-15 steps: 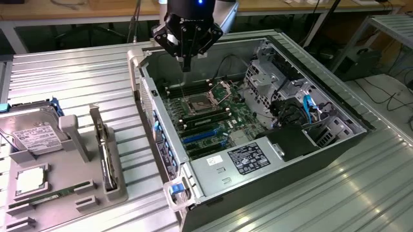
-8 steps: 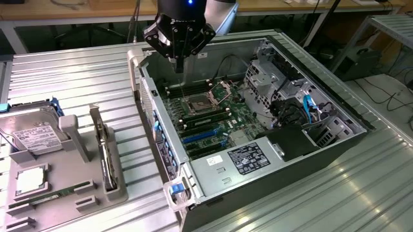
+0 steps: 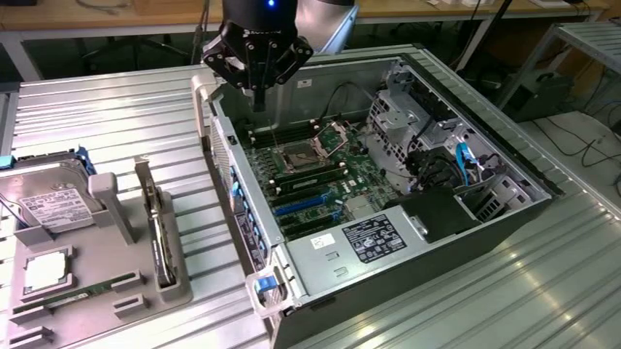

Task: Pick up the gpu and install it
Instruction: 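Reach for the gpu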

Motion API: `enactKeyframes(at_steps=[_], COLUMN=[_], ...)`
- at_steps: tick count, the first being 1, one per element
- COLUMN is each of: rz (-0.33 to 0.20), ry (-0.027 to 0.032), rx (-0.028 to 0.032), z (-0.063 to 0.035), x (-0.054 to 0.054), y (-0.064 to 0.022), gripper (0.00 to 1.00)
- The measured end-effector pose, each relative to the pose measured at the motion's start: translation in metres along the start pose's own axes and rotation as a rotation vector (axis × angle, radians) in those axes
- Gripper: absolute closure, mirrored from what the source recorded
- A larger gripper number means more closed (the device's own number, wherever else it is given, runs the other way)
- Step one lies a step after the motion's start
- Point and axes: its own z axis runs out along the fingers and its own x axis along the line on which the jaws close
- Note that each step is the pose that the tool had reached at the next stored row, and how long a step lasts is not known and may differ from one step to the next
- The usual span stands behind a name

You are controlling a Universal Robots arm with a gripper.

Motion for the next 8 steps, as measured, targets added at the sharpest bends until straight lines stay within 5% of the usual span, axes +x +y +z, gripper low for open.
enactKeyframes(at_steps=[8], rz=[0.000], ry=[0.0000], rx=[0.0000], z=[-0.0003], x=[0.0101], y=[-0.0008], gripper=[0.89])
